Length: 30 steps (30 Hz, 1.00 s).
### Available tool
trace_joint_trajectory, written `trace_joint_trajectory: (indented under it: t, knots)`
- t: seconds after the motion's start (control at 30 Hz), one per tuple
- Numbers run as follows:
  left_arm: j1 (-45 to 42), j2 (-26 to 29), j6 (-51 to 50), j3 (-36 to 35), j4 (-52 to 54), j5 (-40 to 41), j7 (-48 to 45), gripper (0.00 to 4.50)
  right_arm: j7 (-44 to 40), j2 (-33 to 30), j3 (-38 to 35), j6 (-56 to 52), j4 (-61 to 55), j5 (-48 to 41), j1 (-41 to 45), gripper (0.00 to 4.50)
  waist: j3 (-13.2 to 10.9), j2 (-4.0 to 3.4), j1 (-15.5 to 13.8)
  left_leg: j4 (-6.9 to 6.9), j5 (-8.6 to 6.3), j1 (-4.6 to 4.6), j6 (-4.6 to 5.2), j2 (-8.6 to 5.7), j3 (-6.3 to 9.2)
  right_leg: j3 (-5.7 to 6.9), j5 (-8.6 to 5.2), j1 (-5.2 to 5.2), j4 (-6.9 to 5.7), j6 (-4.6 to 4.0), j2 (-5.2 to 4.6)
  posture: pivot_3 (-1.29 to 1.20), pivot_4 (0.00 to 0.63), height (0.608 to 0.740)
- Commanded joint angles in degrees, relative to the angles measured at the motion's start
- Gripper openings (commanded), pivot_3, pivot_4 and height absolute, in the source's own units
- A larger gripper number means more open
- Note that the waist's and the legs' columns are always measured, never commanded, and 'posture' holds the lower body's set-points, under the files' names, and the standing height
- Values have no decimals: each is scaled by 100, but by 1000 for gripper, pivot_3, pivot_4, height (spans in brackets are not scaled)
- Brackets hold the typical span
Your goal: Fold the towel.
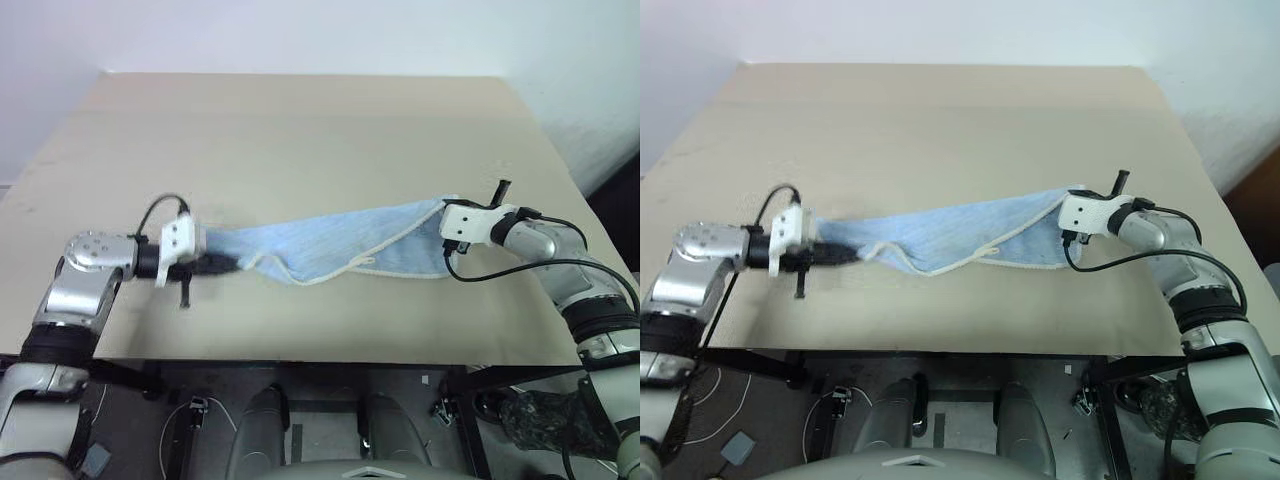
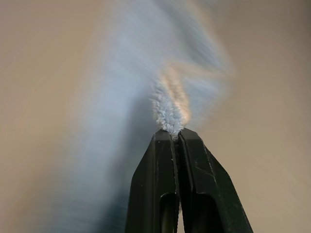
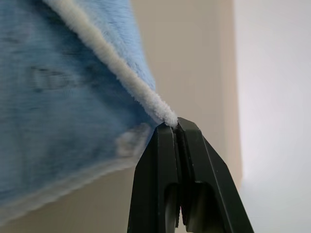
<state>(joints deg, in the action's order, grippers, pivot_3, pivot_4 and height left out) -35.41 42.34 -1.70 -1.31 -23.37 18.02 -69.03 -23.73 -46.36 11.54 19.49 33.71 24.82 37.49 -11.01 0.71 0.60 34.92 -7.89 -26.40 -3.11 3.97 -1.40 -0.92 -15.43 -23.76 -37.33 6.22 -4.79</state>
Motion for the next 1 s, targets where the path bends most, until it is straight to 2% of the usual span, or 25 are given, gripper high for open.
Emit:
trace_joint_trajectory:
  t: [0.03,0.2,0.33,0.47,0.57,0.67,0.77,1.0]
  knots:
    - [-783,-136,-112,-640,-692,-12,1212,0,115,-256,-528,-144,-29,-301,329,24,0,-1,39,10,0,2,1,-1,0,-3,4,8,2,7,-1,0,150,728]
    - [-1947,-559,-110,-871,-1685,-170,2347,0,-47,-256,-692,-167,387,-564,894,24,-1,1,49,19,-1,18,4,-1,-6,-11,23,26,15,22,0,0,150,728]
    - [-2747,-775,405,-816,-2559,-487,2956,0,-111,-316,-701,-75,937,-639,1627,24,-3,4,46,22,7,10,15,-2,-6,-12,35,21,17,26,0,0,150,728]
    - [-3350,-796,728,-877,-3194,-552,3125,0,-318,-497,-827,-31,1272,-841,2299,24,-3,3,39,9,6,-2,15,-3,-8,-12,39,9,28,36,0,0,150,728]
    - [-3476,-705,907,-873,-3348,-553,2963,0,-610,-600,-937,-49,1250,-1083,2446,24,-3,3,35,-12,6,-4,13,-3,-10,-12,39,0,28,57,1,0,150,728]
    - [-3247,-417,743,-955,-3062,-292,2146,0,-1697,-807,-1236,-321,396,-1905,1861,24,-3,3,28,-29,6,-9,12,-3,-11,-12,38,-12,28,62,2,0,150,728]
    - [-2564,-101,452,-892,-2466,-77,1051,0,-2602,-973,-1512,-941,-939,-2730,683,24,-2,2,26,-52,6,-5,11,-3,-14,-13,39,-15,32,64,1,0,150,728]
    - [-726,528,-192,-713,-951,22,-260,0,-3455,-1083,-1860,-2261,-3279,-3729,-1825,24,-1,2,20,-67,25,-4,-14,-1,-15,-15,38,-35,17,55,2,0,150,728]
